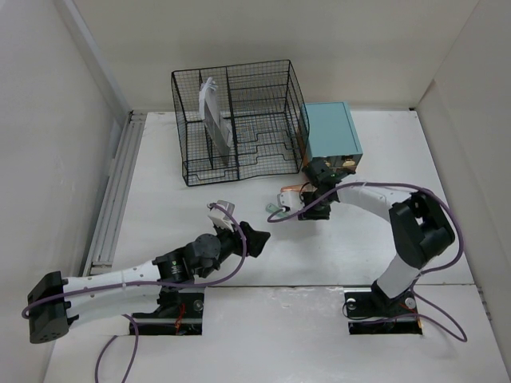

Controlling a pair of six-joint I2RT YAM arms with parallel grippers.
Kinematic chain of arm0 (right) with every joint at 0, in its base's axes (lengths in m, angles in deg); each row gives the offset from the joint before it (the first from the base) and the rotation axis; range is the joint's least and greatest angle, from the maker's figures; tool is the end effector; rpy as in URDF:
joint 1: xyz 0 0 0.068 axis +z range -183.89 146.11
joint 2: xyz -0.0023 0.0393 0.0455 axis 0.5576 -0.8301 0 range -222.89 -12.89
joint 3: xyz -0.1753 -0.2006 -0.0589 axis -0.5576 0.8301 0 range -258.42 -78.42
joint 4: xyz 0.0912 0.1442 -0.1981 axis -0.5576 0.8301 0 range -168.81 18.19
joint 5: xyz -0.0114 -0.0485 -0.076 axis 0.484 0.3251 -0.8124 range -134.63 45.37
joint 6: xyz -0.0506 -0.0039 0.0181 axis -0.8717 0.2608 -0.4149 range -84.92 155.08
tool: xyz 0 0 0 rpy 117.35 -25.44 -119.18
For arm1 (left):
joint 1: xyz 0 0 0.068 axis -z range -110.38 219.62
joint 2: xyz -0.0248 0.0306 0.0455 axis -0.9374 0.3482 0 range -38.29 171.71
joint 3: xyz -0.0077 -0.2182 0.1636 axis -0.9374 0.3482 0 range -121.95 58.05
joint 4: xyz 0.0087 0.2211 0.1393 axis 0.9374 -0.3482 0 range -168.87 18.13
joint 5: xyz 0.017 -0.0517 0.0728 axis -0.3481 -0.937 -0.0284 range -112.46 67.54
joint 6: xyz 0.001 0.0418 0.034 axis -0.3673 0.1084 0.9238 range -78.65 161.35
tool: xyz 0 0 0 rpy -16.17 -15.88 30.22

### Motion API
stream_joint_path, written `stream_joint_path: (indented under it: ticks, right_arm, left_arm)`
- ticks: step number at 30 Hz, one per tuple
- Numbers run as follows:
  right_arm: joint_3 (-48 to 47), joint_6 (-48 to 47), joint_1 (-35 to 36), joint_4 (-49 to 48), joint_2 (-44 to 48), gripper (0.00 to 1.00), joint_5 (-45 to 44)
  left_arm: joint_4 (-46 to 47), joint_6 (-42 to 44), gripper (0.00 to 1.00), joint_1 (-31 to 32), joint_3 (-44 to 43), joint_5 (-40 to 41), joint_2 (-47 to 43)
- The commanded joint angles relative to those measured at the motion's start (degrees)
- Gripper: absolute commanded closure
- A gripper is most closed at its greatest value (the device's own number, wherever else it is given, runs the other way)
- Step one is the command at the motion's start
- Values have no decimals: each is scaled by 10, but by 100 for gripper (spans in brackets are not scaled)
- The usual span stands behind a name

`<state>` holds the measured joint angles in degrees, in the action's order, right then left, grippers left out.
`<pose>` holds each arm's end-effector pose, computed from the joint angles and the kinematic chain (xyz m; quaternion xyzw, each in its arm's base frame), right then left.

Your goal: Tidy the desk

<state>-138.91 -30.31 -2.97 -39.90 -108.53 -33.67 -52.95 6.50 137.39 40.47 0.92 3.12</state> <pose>0.2631 0.1655 0.1796 -0.7432 0.6478 0.0494 0.1599 0.0800 -0.1581 0.2349 0.0730 0.7307 -0.4235 0.5304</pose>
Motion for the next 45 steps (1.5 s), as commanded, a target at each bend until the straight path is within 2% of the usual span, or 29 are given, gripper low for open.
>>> stream_joint_path:
  ticks: [1, 15, 21, 28, 29, 33, 38, 40, 45]
  right_arm:
    - [-28, -18, -13, 9, -8, 54, 1]
    - [-50, -33, -24, 37, -58, 54, 6]
    - [-44, -33, -24, 42, -64, 57, 6]
    - [-38, -19, -18, 48, -59, 83, 13]
    - [-38, -14, -18, 53, -52, 86, 20]
    - [-59, 21, -13, 60, -8, 87, 59]
    - [-82, 94, -13, 4, 59, 87, 67]
    - [-96, 128, -18, -17, 78, 87, 61]
    - [-91, 177, -31, -82, 105, 87, -17]
  left_arm:
    - [7, -2, 27, 0, 6, 4, -13]
    - [2, -2, 27, 0, 1, 10, -13]
    - [-4, -2, 27, 0, 1, 10, -19]
    - [-4, -7, 27, 0, 6, 10, -24]
    - [-4, -7, 27, 0, 6, 10, -24]
    - [1, -7, 27, 0, 6, 4, -24]
    - [7, -7, 27, 0, 6, -2, -24]
    - [7, -7, 27, 0, 6, -2, -19]
    - [13, -13, 27, 0, 6, -8, -13]
